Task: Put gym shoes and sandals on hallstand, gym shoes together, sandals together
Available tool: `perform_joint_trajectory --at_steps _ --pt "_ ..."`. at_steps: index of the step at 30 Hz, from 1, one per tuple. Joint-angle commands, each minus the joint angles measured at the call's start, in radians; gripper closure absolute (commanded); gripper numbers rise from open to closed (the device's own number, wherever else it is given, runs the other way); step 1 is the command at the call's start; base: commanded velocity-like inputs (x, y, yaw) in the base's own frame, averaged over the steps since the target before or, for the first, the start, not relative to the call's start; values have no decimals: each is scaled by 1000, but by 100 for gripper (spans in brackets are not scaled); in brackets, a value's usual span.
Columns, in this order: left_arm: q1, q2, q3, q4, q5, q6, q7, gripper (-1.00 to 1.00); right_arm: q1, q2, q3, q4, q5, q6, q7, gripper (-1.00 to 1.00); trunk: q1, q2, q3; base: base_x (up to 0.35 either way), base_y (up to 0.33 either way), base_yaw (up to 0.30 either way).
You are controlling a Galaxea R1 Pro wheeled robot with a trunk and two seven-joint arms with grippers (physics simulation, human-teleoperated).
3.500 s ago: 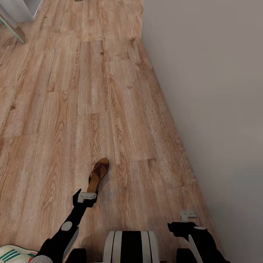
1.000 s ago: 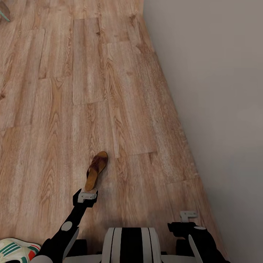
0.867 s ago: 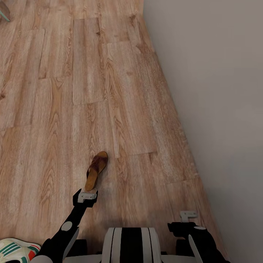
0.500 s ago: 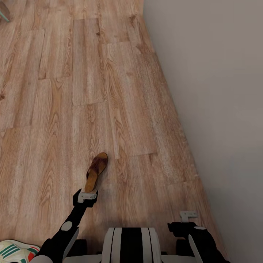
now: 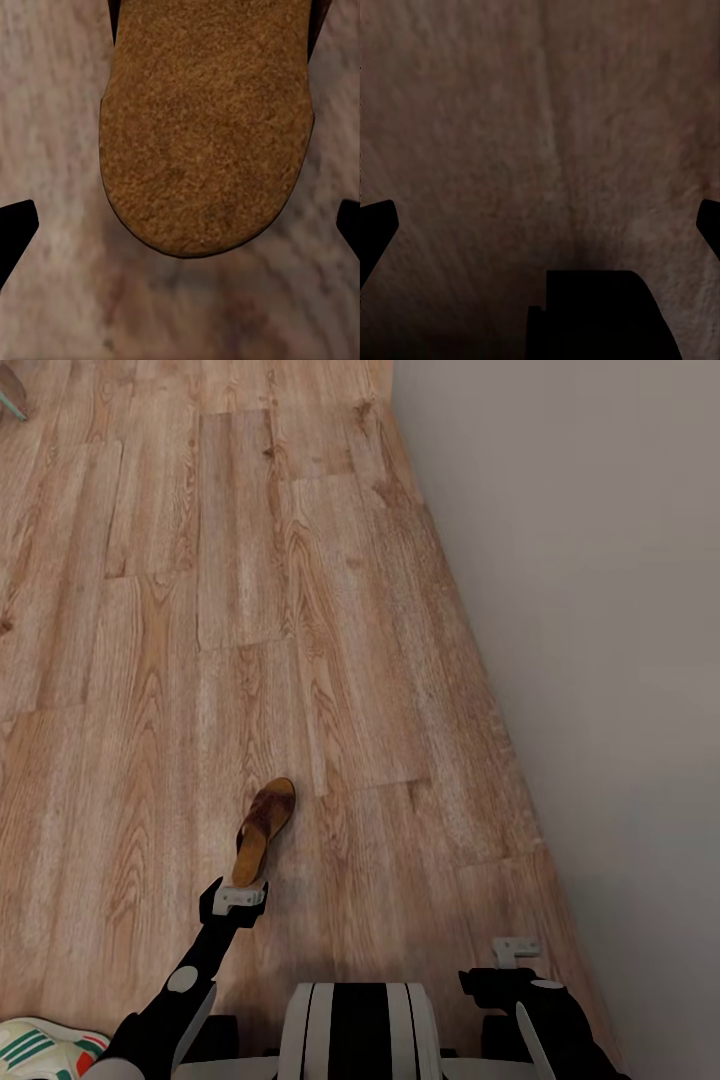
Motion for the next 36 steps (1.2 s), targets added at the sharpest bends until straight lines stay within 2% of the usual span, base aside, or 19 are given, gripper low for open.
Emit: perform_joint_trajectory --at_steps 1,36 --pt "0 1 -1 0 -5 -3 2 -100 0 0 0 -2 -1 5 0 -100 0 0 0 49 0 0" --pt "0 1 -1 0 -5 -4 2 -100 0 0 0 -1 -1 5 0 -100 0 0 0 28 0 0"
